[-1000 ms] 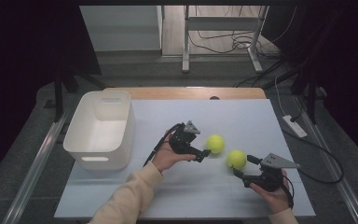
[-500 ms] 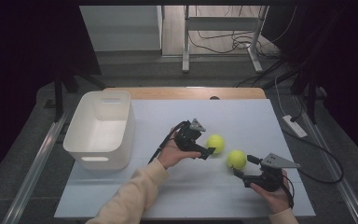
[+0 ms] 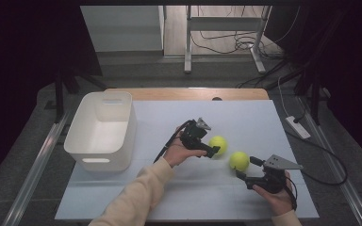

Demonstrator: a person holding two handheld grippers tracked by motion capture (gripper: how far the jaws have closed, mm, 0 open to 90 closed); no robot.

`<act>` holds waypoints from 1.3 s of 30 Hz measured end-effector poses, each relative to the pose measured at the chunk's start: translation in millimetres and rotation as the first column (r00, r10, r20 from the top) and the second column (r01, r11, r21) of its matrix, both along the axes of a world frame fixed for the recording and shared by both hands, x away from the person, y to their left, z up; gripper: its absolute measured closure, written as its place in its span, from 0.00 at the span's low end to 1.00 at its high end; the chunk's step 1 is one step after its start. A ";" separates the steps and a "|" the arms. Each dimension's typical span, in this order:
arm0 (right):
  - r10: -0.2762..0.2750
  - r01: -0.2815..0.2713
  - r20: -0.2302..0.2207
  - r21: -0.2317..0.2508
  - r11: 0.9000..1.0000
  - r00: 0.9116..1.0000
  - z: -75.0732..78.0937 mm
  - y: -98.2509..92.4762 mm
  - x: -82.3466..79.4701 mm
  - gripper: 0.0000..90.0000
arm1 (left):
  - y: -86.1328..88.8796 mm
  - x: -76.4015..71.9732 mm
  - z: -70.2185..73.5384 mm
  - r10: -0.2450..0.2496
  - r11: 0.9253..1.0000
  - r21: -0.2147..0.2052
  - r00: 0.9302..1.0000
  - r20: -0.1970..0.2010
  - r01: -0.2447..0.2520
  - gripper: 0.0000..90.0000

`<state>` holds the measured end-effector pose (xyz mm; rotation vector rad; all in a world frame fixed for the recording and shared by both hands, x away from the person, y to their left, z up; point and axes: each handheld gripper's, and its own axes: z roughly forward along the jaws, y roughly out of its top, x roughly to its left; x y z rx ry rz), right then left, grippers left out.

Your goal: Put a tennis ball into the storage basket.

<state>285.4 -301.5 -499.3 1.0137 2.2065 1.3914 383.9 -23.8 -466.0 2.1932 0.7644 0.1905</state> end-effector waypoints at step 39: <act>-0.004 0.004 -0.004 0.002 1.000 1.000 -0.2 -0.6 0.3 0.20 | -31.9 25.9 -22.2 -0.010 0.999 0.040 0.997 -0.081 0.013 0.09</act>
